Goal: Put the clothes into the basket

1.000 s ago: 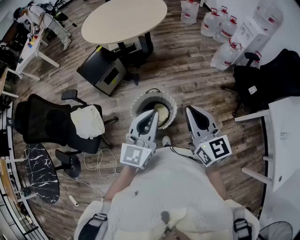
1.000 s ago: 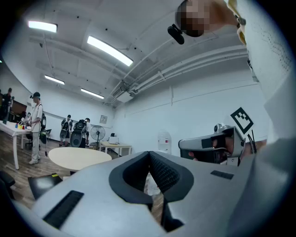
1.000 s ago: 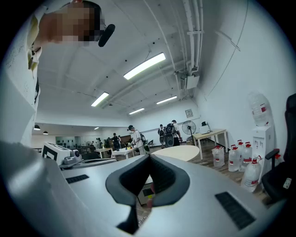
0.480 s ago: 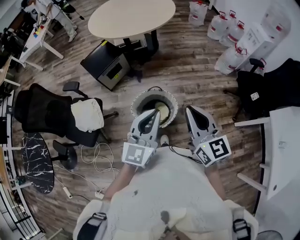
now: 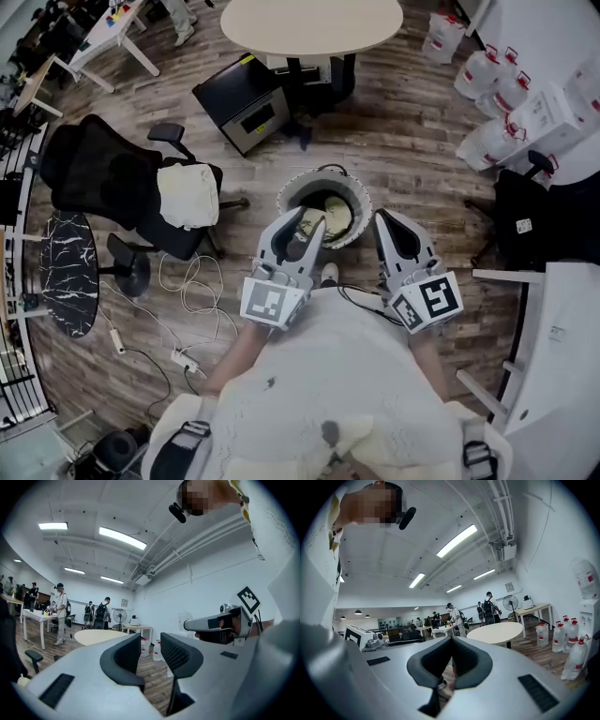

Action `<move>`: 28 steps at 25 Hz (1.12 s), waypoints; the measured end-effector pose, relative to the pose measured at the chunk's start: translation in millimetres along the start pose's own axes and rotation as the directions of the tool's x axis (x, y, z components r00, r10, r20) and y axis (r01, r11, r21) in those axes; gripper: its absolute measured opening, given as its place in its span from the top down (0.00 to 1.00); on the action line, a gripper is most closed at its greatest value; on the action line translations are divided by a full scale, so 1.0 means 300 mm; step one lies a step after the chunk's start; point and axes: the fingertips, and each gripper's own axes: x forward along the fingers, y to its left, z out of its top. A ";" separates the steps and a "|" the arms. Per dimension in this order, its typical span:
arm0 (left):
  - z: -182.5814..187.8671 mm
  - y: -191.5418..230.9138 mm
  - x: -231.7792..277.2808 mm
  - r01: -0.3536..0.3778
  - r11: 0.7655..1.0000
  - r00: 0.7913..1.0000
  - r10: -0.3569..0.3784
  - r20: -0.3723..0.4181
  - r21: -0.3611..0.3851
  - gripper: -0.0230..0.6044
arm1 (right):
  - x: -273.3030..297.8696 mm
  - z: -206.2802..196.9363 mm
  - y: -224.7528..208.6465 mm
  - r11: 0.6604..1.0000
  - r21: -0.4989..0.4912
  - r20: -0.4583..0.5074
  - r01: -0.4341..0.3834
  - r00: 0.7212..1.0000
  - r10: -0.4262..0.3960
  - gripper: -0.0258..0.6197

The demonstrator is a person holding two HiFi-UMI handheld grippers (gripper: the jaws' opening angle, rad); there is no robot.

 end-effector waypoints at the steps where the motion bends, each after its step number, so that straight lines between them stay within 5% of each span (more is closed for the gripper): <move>1: -0.004 0.013 -0.012 -0.013 1.000 1.000 0.013 0.002 -0.002 0.74 | 0.016 -0.004 0.015 1.000 -0.009 -0.005 -0.017 1.000 0.017 0.95; 16: -0.033 0.263 -0.256 -0.274 0.961 0.961 0.275 0.021 -0.039 0.73 | 0.259 -0.078 0.291 0.958 -0.009 -0.084 -0.287 0.955 0.285 0.95; 28: -0.042 0.410 -0.450 -0.447 0.894 0.894 0.447 0.016 -0.038 0.73 | 0.391 -0.141 0.492 0.897 0.016 -0.133 -0.441 0.889 0.439 0.95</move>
